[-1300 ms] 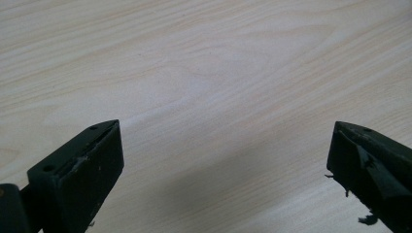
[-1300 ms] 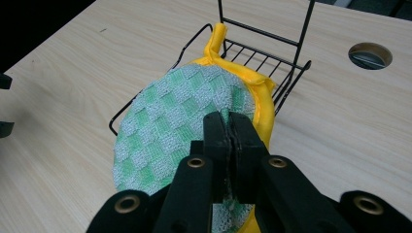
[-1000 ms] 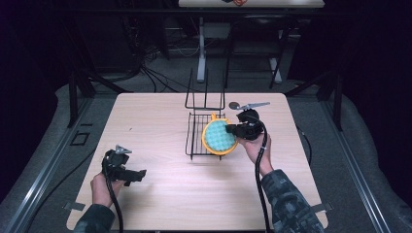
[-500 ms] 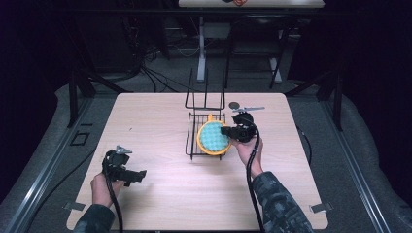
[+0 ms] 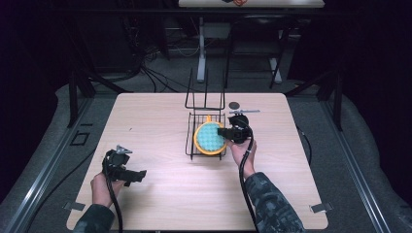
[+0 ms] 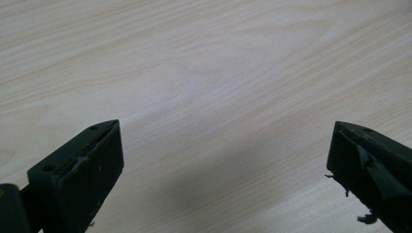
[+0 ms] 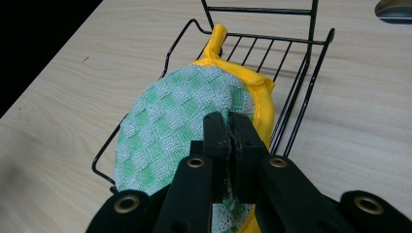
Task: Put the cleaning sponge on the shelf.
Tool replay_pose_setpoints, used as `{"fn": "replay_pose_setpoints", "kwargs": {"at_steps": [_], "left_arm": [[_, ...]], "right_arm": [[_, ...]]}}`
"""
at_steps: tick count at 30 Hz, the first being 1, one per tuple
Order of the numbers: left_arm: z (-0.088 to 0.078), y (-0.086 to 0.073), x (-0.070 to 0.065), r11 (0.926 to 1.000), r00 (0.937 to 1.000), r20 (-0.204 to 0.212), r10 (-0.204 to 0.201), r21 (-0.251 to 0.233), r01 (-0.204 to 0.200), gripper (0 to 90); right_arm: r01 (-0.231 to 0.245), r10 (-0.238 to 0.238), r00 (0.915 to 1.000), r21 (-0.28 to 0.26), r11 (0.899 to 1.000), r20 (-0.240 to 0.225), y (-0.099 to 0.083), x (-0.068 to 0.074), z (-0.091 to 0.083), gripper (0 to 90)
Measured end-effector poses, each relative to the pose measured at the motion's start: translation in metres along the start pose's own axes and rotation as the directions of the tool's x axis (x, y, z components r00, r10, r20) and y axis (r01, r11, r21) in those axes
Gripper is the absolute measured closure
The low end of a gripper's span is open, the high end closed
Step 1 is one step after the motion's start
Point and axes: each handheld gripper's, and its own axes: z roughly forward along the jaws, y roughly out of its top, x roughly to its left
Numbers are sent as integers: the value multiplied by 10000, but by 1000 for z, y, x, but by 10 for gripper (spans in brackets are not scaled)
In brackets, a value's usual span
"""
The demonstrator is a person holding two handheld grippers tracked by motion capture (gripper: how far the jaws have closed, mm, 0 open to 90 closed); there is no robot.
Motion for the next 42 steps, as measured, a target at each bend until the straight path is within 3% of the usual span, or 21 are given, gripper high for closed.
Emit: {"fn": "replay_pose_setpoints", "kwargs": {"at_steps": [7,18,36,42], "left_arm": [[0,0,1,10000,10000,-26,-4,-6,4,0],[1,0,0,10000,10000,13,11,0,-11,0],[1,1,-1,10000,10000,0,56,-2,-56,0],[0,0,0,10000,10000,15,19,2,-19,1]], "right_arm": [[-141,144,9997,-149,9998,194,-2,0,8,872],[-1064,1071,9938,-247,9940,303,-7,-2,22,870],[-672,678,9941,-99,9977,842,-9,6,31,829],[-792,791,9948,-22,9969,641,-9,6,30,699]]}}
